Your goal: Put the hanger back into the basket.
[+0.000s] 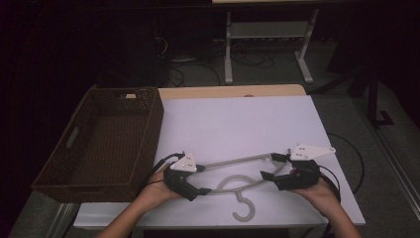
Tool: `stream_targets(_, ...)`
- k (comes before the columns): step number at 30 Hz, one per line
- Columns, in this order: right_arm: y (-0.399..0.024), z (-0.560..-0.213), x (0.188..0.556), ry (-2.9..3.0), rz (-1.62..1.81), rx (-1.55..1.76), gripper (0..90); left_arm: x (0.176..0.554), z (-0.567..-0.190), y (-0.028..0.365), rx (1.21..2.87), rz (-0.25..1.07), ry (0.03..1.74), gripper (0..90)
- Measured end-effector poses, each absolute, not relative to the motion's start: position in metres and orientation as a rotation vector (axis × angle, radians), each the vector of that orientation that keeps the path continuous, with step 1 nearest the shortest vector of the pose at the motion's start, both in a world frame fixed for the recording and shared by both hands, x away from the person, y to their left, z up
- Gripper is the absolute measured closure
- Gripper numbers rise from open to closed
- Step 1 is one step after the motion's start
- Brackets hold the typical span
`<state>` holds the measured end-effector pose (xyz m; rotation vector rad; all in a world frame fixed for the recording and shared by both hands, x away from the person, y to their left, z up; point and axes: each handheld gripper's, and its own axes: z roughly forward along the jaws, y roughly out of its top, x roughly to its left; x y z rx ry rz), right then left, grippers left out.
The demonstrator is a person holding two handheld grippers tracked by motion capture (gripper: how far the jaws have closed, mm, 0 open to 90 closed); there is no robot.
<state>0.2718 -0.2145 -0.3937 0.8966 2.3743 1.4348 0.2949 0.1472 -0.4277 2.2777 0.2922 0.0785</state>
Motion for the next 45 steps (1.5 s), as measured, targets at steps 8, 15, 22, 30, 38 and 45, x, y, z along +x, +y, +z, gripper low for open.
stream_targets(8, -0.217, -0.396, 0.275, 2.363, 1.438, 0.915, 25.6, 0.29, -0.436, 0.135, 2.34, 0.066, 0.206, 47.1)
stream_targets(15, -0.217, -0.396, 0.275, 2.366, 1.436, 0.915, 26.1, 0.289, -0.441, 0.13, 2.379, 0.06, 0.165, 60.8)
stream_targets(22, -0.218, -0.397, 0.276, 2.361, 1.434, 0.899, 26.7, 0.29, -0.444, 0.128, 2.398, 0.053, 0.147, 71.6)
stream_targets(30, -0.218, -0.397, 0.276, 2.362, 1.429, 0.917, 27.0, 0.29, -0.444, 0.126, 2.402, 0.042, 0.11, 79.7)
stream_targets(38, -0.218, -0.396, 0.276, 2.359, 1.431, 0.919, 27.2, 0.288, -0.441, 0.123, 2.426, 0.075, 0.077, 81.8)
stream_targets(45, -0.22, -0.395, 0.275, 2.343, 1.437, 0.933, 27.7, 0.285, -0.433, 0.122, 2.398, 0.111, 0.095, 81.8)
